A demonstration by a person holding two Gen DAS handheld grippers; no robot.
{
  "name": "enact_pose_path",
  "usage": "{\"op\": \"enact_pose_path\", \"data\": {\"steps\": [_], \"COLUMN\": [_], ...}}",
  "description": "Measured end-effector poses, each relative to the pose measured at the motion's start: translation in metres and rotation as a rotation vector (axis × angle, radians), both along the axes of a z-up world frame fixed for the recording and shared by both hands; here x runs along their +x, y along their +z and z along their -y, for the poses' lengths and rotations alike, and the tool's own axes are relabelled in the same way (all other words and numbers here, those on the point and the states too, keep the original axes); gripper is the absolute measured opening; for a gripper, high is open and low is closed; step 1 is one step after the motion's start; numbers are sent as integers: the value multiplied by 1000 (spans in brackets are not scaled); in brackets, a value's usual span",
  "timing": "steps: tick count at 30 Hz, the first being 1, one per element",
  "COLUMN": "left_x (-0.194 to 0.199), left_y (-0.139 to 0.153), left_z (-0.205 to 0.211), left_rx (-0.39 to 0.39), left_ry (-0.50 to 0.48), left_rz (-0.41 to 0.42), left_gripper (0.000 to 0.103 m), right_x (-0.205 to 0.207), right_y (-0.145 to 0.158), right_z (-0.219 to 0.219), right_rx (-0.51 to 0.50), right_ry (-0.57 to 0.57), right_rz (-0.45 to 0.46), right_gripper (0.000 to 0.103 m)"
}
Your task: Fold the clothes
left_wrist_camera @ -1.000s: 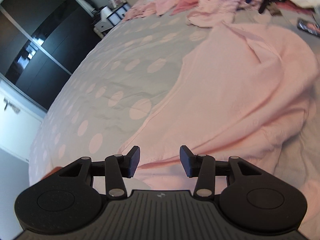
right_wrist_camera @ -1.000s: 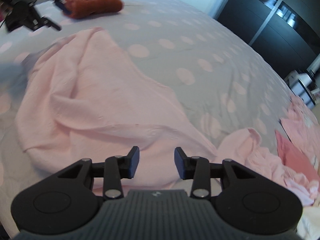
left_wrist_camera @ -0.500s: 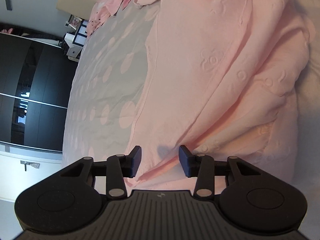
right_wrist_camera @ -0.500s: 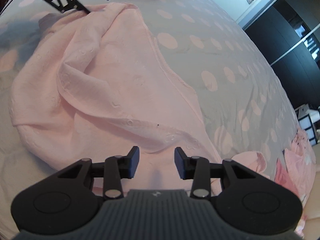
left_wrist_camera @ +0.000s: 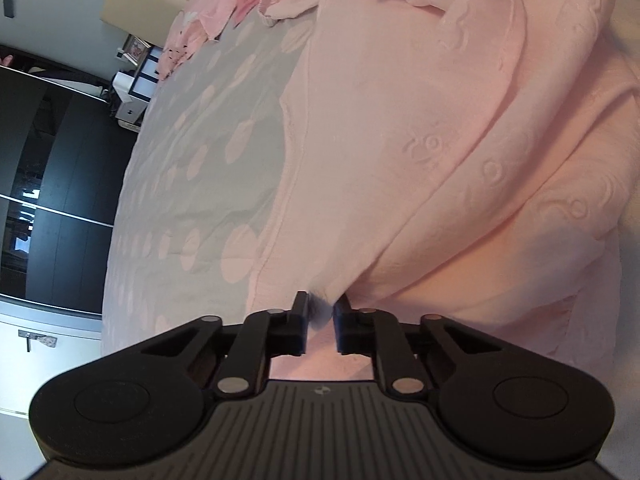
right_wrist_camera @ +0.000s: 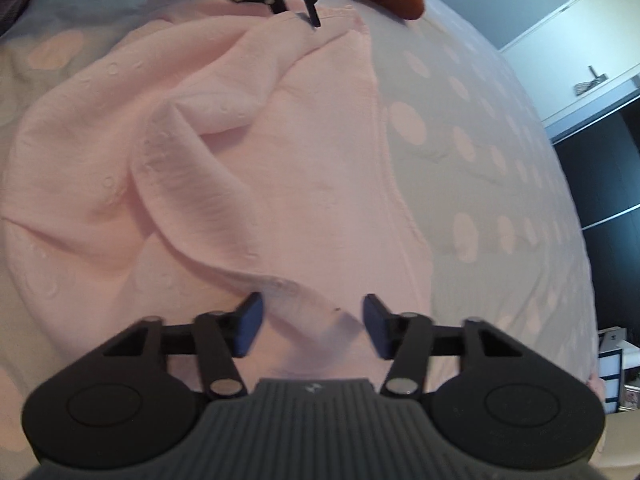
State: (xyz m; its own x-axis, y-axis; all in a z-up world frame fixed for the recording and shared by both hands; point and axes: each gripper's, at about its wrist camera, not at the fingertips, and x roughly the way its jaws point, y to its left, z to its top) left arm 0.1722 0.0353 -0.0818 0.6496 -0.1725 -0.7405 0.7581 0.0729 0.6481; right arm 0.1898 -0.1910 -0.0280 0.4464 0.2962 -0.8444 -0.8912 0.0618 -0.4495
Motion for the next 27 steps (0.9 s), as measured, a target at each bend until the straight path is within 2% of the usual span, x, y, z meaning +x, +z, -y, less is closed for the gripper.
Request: {"op": "enact_pose_path", "data": {"steps": [1, 2, 5, 11, 16, 21, 27], "left_x": [0, 1, 5, 17, 33, 53, 72], "left_y": [1, 3, 16, 48, 59, 44, 14], "left_z": [0, -1, -6, -11, -15, -8, -10], "left_rx": [-4, -12, -53, -110, -100, -75, -30], "left_ry": [1, 7, 65, 207, 311, 355, 412], "left_rz": [-1, 1, 6, 57, 62, 16, -57], "left_gripper": [4, 3, 0, 0, 0, 0, 0], "right_x": [1, 2, 8, 24, 44, 70, 106], "right_y": [0, 1, 11, 38, 52, 49, 14], "right_z": [2, 4, 15, 33, 42, 39, 27], "right_rx": [-3, 5, 68, 194, 245, 296, 292], "right_ry": [-13, -30, -120, -333, -509, -653, -701], "right_rz": [-6, -14, -28, 11, 73, 95, 93], "right_gripper": [18, 12, 4, 3, 2, 2, 2]}}
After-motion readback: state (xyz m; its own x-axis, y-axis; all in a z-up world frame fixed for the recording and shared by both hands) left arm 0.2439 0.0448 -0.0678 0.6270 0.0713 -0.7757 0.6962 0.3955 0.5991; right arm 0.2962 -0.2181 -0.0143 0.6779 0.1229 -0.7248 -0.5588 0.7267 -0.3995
